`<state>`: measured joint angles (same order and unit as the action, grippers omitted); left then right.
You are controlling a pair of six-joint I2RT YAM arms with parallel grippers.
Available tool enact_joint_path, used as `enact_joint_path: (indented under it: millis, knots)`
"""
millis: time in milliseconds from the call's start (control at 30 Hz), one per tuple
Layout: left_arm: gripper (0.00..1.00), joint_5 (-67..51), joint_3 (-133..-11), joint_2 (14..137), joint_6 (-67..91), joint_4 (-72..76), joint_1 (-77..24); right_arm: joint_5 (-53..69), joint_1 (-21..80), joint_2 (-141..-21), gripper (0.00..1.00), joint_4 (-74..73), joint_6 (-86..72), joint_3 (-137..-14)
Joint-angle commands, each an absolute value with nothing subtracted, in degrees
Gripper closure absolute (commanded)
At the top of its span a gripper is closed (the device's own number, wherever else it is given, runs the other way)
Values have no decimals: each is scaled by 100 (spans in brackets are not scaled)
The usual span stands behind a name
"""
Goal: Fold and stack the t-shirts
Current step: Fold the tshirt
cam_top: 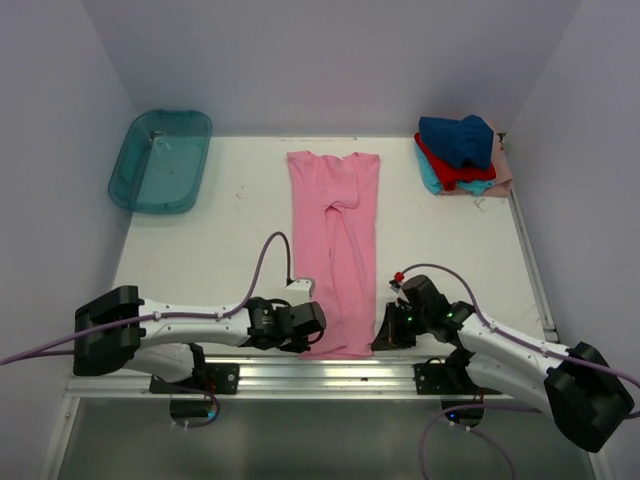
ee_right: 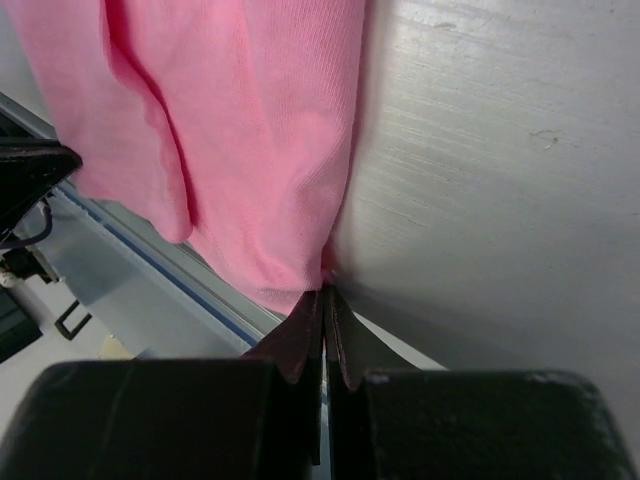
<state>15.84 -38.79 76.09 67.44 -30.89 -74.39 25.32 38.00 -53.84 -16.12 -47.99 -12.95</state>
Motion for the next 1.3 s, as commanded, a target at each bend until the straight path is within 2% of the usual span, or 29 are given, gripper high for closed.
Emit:
enact_joint_path:
  millis: [0,433,867,933,967,1000,1033,1100,1133,1167,1267]
  knots:
    - [100,1679,-3920,7629,6741,-2927,-7479,1987,3832,-5379,100,-1960,-4623,-1476]
    - [100,1775,-3340,6610,7286,-3445,-7488,2004,3832,-5642,100,-1872,-4562,-1512]
    - [100,1292,-2444,5740,7919,-3639,-7488,1942,3841,-5634,100,-1960,-4544,-1494]
    - [81,1344,-2391,5617,7971,-3569,-7488,1925,3832,-5643,100,-1960,-4535,-1485]
    - [60,1467,-2434,5512,7989,-3542,-7497,1942,3832,-5651,100,-1960,-4526,-1477]
    - [51,1572,-2487,5450,7963,-3533,-7497,1934,3832,-5643,100,-1951,-4526,-1477]
    - [31,1704,-2531,5397,7876,-3516,-7506,1942,3841,-5616,100,-1951,-4526,-1459]
    - [10,2021,-2662,5222,7753,-3446,-7550,1995,3832,-5546,100,-1960,-4526,-1442]
    - [0,2117,-2698,5177,7674,-3393,-7550,2021,3832,-5441,95,-1977,-4535,-1468]
    - [0,2196,-2724,5133,7499,-3340,-7550,2091,3832,-5327,72,-2004,-4535,-1476]
    - [0,2101,-2733,5237,7409,-3199,-7550,2092,3841,-4713,59,-2328,-4526,-1564]
